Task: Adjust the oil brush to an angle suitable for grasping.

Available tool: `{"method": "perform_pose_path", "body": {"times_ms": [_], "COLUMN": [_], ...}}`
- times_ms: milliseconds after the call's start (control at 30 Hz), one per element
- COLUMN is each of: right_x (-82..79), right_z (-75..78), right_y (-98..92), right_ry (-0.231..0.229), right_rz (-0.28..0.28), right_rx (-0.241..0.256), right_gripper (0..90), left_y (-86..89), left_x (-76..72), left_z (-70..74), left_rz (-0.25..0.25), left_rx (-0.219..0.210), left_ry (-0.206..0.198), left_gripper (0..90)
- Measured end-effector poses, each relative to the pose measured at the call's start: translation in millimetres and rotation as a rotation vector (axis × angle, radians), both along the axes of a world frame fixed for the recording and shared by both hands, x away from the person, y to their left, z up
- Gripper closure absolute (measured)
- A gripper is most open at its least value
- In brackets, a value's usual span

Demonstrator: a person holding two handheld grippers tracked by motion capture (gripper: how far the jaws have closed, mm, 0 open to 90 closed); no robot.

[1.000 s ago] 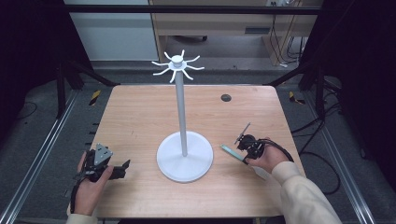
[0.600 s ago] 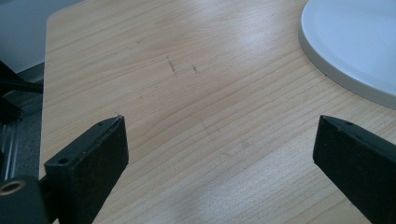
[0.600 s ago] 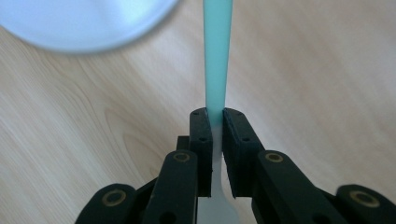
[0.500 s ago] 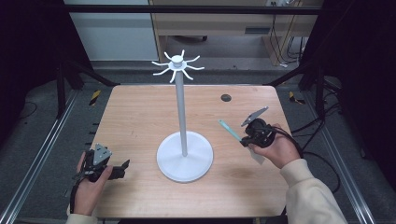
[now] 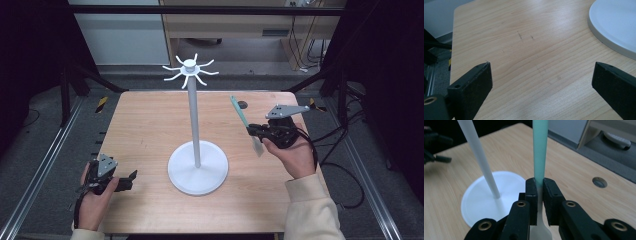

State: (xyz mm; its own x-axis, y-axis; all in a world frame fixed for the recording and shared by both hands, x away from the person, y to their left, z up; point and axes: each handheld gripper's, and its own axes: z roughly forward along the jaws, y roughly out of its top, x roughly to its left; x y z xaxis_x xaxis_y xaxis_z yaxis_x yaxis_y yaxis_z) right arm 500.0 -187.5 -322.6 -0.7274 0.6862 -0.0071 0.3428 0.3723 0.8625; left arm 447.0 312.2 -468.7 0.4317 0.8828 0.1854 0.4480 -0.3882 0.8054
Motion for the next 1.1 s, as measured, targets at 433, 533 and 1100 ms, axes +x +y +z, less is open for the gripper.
{"method": "perform_pose_path", "body": {"times_ms": [433,533,1100], "right_x": [-6.4,-9.2,-25.7], "right_z": [-6.8,-5.7,11.3], "right_y": [15.0,17.4,19.6], "right_ry": [-0.045,-0.055,-0.146], "right_rz": [-0.040,-0.044,-0.050], "right_rx": [0.067,0.081,0.171], "right_gripper": [82.6,82.6,82.6], "left_y": [-1.0,0.1,-0.6], "left_x": [-0.9,-1.6,-0.4], "left_z": [1.9,2.8,1.7], "left_rz": [-0.016,-0.012,-0.012], "left_rx": [-0.016,-0.024,-0.014], "left_ry": [-0.012,-0.018,-0.011], "left_gripper": [2.6,2.6,2.6]}}
